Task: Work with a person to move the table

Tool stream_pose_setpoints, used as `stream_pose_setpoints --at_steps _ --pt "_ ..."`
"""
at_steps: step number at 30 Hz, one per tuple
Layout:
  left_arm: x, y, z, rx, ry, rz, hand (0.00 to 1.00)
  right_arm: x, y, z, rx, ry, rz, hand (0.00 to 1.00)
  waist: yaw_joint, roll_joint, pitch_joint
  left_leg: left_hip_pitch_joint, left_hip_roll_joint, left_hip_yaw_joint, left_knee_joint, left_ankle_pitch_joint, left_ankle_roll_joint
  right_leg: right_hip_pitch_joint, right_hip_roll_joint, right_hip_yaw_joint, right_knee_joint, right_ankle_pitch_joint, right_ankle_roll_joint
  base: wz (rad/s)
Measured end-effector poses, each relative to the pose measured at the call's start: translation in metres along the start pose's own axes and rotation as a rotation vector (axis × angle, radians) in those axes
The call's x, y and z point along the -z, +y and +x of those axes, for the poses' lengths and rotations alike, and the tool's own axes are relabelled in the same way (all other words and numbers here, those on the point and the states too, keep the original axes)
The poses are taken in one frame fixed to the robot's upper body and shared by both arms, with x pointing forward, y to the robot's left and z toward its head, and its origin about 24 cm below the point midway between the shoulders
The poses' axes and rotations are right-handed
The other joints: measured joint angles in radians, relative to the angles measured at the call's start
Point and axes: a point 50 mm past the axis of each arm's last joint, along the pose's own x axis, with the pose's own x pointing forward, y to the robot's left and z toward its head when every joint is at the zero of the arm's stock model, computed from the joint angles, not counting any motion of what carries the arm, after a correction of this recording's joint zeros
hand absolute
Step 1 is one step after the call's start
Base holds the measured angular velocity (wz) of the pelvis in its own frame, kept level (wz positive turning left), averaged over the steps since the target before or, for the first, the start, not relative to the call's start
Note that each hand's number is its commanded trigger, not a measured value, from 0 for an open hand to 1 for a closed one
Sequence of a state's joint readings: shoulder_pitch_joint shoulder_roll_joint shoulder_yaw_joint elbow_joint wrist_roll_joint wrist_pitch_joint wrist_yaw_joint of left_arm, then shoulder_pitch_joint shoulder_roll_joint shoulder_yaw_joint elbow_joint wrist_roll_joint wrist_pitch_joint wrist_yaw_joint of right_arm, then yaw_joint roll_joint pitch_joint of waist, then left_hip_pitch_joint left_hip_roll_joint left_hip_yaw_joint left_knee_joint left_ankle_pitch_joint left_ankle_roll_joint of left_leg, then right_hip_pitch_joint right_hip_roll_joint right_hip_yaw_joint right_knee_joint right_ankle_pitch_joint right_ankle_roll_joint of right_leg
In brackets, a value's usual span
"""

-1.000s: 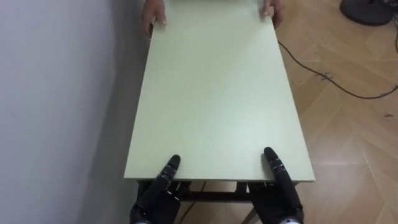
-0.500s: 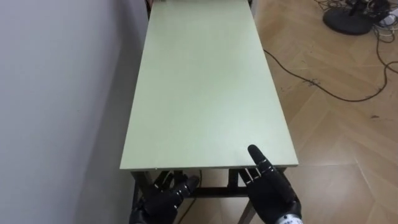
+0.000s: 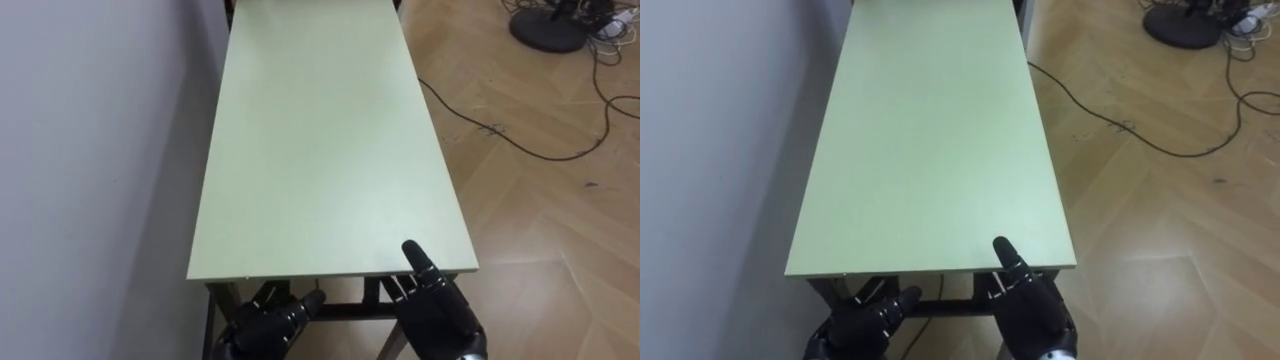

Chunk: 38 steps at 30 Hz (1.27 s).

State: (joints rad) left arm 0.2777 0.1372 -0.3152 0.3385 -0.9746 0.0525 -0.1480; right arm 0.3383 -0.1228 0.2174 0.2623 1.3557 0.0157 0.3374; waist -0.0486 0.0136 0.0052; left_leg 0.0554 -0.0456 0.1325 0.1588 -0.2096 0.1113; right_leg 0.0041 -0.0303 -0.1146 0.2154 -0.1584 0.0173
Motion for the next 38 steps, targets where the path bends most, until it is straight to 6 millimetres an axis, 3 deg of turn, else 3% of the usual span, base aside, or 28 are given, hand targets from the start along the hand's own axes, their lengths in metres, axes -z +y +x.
stream_pose_setpoints --at_steps 5,6,11,16,21,26,30,38 --pt "0.003 0.009 -0.002 -0.032 0.043 0.052 0.0 0.003 -0.011 -0.004 0.012 0.048 -0.077 0.0 -0.002 -0.001 -0.0023 0.01 0.001 -0.004 -0.005 0.0 -0.001 0.017 0.002 -0.002 -0.015 0.0 0.0 0.02" --pt "0.006 0.016 -0.003 -0.061 0.06 0.06 0.0 0.004 -0.02 -0.006 0.045 0.076 -0.123 0.0 -0.003 -0.001 -0.0052 0.013 0.002 -0.004 -0.006 -0.001 -0.001 0.021 0.002 -0.006 -0.016 0.0 0.0 0.0" --pt "0.018 0.044 -0.015 -0.174 0.131 0.096 0.0 0.011 -0.045 -0.02 0.163 0.165 -0.231 0.0 -0.003 -0.007 -0.0017 0.01 0.002 -0.004 -0.007 -0.001 -0.002 0.024 0.002 -0.024 -0.028 0.0 0.0 0.0" --pt "0.019 0.076 -0.03 -0.319 0.16 0.129 0.0 0.006 -0.082 -0.044 0.355 0.236 -0.325 0.0 0.003 -0.02 -0.0016 0.01 0.002 -0.005 -0.007 -0.002 -0.002 0.025 0.0 -0.025 -0.029 0.0 0.0 0.0" --pt "0.027 0.099 -0.044 -0.436 0.202 0.105 0.0 -0.001 -0.104 -0.062 0.485 0.259 -0.324 0.0 0.001 -0.029 -0.002 0.011 0.001 -0.008 -0.008 -0.002 -0.002 0.026 0.001 -0.025 -0.031 0.0 0.0 0.02" --pt "0.033 0.125 -0.065 -0.576 0.246 0.092 0.0 0.002 -0.13 -0.097 0.674 0.319 -0.315 0.0 0.003 -0.025 0.0018 0.021 0.002 -0.013 -0.014 -0.003 -0.004 0.035 0.004 -0.029 -0.033 0.0 0.0 0.02" --pt "0.037 0.136 -0.076 -0.652 0.264 0.107 0.0 0.007 -0.141 -0.121 0.788 0.34 -0.292 0.0 0.0 -0.026 0.002 0.02 0.002 -0.011 -0.016 -0.003 -0.003 0.032 0.003 -0.036 -0.032 0.0 0.0 -0.02" --pt "0.055 0.152 -0.1 -0.869 0.357 0.143 0.0 0.011 -0.149 -0.136 0.942 0.316 -0.232 0.0 0.001 -0.026 -0.0006 0.044 0.002 -0.004 -0.024 -0.004 -0.003 0.05 0.005 -0.027 -0.034 0.0 0.0 -0.02"
